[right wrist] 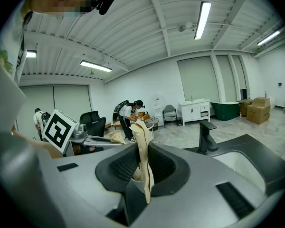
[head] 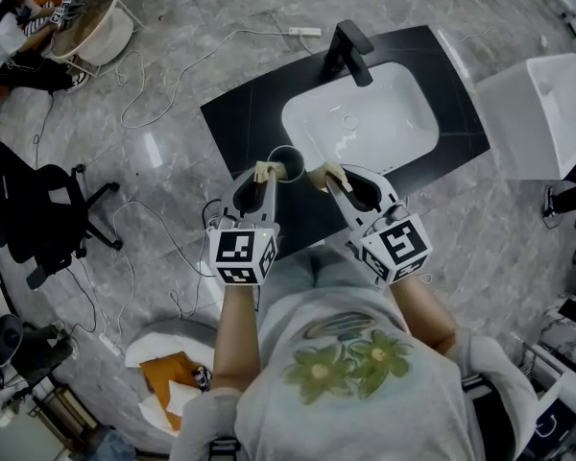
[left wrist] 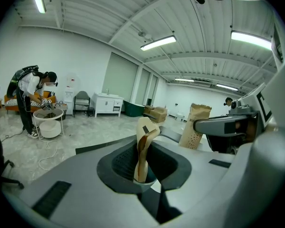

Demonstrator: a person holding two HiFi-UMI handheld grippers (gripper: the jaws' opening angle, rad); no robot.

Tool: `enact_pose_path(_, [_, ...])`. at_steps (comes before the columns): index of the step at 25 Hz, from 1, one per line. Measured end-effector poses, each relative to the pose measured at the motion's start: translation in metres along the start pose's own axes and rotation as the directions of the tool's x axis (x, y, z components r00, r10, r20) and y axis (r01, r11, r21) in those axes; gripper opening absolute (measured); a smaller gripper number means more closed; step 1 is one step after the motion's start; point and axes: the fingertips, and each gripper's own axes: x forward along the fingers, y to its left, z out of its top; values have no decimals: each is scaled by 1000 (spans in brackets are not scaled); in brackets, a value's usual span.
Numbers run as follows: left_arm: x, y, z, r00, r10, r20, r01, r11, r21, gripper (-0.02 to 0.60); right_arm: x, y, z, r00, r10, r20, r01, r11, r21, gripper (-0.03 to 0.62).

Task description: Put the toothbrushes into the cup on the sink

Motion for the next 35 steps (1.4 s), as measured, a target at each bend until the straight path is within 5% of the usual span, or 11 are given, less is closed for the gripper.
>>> enact_pose_path(35, [19, 2, -42, 994, 5, -107, -3, 1000, 22, 51, -3, 10, -3, 1000, -3, -6, 3, 1000, -4, 77])
